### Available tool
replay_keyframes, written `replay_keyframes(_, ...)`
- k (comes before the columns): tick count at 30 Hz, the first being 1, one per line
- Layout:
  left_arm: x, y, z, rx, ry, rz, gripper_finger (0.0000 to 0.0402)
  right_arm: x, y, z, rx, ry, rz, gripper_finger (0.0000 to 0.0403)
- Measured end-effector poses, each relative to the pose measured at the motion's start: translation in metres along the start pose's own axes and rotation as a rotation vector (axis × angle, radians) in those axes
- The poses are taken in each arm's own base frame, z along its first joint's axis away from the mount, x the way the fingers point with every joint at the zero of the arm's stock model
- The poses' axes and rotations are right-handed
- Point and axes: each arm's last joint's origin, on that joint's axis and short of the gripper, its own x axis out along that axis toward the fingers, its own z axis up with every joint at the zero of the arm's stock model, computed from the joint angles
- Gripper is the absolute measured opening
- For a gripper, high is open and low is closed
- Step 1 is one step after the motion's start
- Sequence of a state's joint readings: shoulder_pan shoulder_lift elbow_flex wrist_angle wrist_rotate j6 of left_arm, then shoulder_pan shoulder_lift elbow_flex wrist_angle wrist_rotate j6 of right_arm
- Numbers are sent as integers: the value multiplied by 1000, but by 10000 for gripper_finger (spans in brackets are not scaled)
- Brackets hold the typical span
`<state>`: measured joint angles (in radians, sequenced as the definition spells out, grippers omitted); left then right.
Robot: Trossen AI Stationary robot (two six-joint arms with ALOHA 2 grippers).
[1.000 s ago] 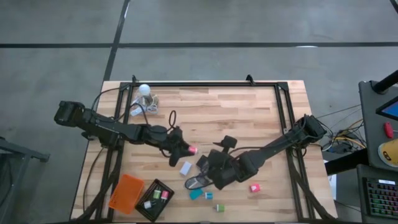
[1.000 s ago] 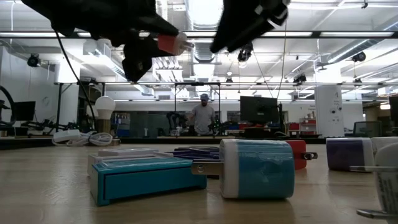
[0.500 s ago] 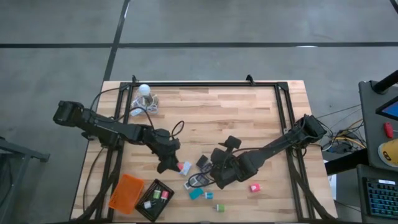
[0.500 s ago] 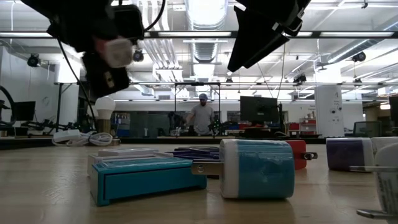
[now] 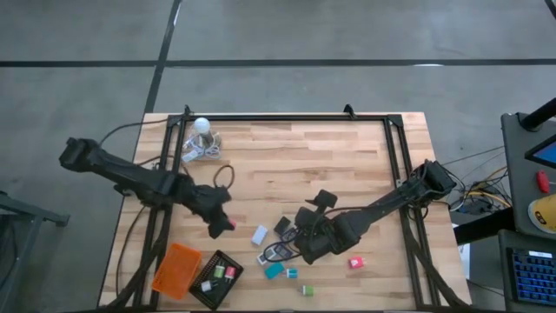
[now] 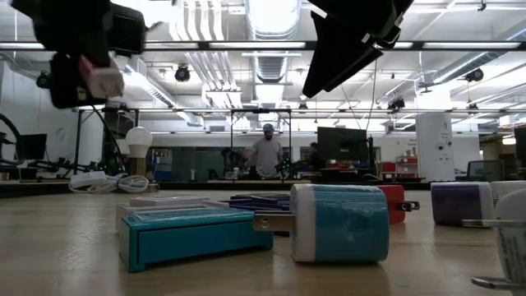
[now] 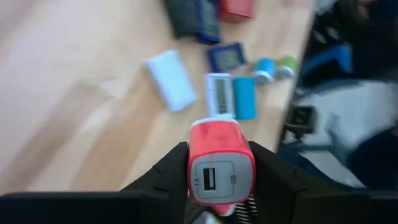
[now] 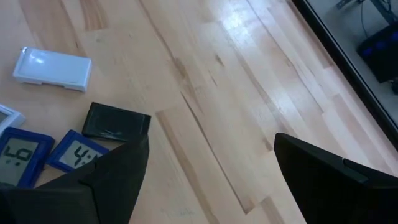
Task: Pick & Place Office items
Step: Put the pink white charger adapter into the black basket
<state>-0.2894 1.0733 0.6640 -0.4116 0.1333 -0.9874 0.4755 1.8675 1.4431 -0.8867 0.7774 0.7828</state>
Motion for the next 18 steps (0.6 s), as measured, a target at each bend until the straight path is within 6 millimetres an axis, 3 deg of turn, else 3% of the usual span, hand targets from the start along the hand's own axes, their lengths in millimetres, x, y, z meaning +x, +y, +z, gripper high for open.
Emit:
replay_keyframes(4, -24, -12, -7, -4, -106, 88, 138, 1, 0, -2, -5, 3, -4, 343)
replay_keyframes(9, -41, -37, -10, 45, -194, 42, 138, 3, 0, -4, -10, 6, -9, 343)
replay_keyframes(18, -39, -61, -16, 113, -188, 25, 138, 4, -1, -7, -19, 13, -14, 343)
